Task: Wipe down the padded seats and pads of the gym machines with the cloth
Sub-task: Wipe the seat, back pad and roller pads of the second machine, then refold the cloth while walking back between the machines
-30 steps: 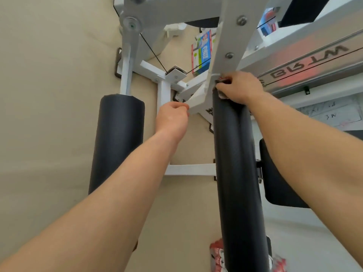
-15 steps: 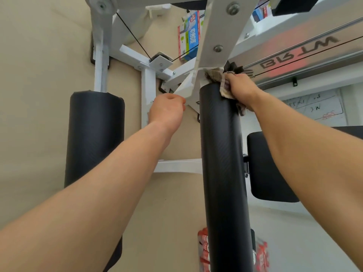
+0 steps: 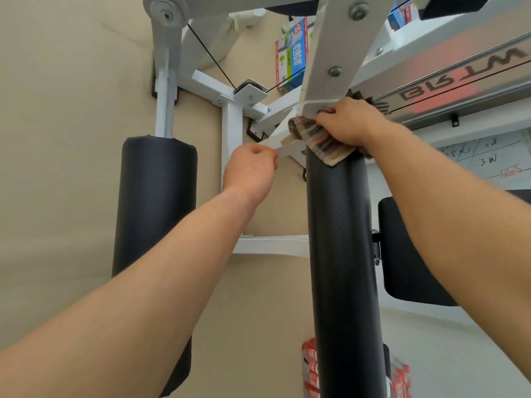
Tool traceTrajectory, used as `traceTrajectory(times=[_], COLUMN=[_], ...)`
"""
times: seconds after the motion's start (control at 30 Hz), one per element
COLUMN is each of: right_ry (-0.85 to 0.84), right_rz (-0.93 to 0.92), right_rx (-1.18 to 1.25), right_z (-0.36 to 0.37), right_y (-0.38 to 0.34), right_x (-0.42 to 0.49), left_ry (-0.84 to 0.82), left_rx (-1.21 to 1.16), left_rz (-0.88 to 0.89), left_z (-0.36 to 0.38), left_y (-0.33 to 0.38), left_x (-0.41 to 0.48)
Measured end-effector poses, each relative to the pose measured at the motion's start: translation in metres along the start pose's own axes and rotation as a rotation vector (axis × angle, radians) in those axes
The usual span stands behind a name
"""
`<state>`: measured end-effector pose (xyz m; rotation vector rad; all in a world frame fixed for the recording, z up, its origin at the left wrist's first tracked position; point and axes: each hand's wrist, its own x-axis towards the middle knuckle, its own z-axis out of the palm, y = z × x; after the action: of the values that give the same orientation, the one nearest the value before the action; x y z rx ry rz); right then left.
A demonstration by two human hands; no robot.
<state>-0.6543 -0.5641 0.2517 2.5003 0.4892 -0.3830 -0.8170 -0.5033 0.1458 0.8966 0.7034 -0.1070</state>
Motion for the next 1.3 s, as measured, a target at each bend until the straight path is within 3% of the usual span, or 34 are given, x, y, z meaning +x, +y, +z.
traceTrajectory(times=[0.07,0.1,0.27,0.4,0.53,0.67,0.93,1.1,1.3], right_ry=[-0.165,-0.152,0.366,0.376,0.179,-0.01,-0.141,-0.244,-0.405], right_rz=[0.064,0.079,0.091,0.061,0.031,-0.1,-0.334,-0.117,-0.235], right_rx=[-0.06,-0.086,-0.031,0.328,1.291,1.677,1.68,1.86,1.892], right_z=[-0.012,-0.01,0.036,0.018,-0.03,-0.083,-0.199,-0.256,-0.309], right_y=[-0.015,-0.022,-0.034,-0.088,-0.167,-0.222,-0.27,-0.275,-0.28], right_x=[0.006,0.006,-0.047,-0.098,-0.159,-0.215,-0.272,-0.268,-0.242], left_ry=[0.009,0.006,-0.021,-0.117,-0.083,0.088,0.253,0.278,0.126], left_rx=[-0.01,-0.013,0.098,0.232,0.145,0.077,0.243,0.387,0.603], left_rz=[-0.011,-0.021,-0.046,-0.107,-0.087,0.066,0.09,0.21,0.296], left_z=[-0.01,-0.015,-0.062,-0.124,-0.174,-0.206,-0.249,-0.262,-0.259], left_y=[0.005,0.008,0.019,0.028,0.064,0.132,0.264,0.332,0.406], left_x=[-0.005,-0.009,-0.045,-0.084,-0.136,-0.178,-0.234,-0.249,-0.246])
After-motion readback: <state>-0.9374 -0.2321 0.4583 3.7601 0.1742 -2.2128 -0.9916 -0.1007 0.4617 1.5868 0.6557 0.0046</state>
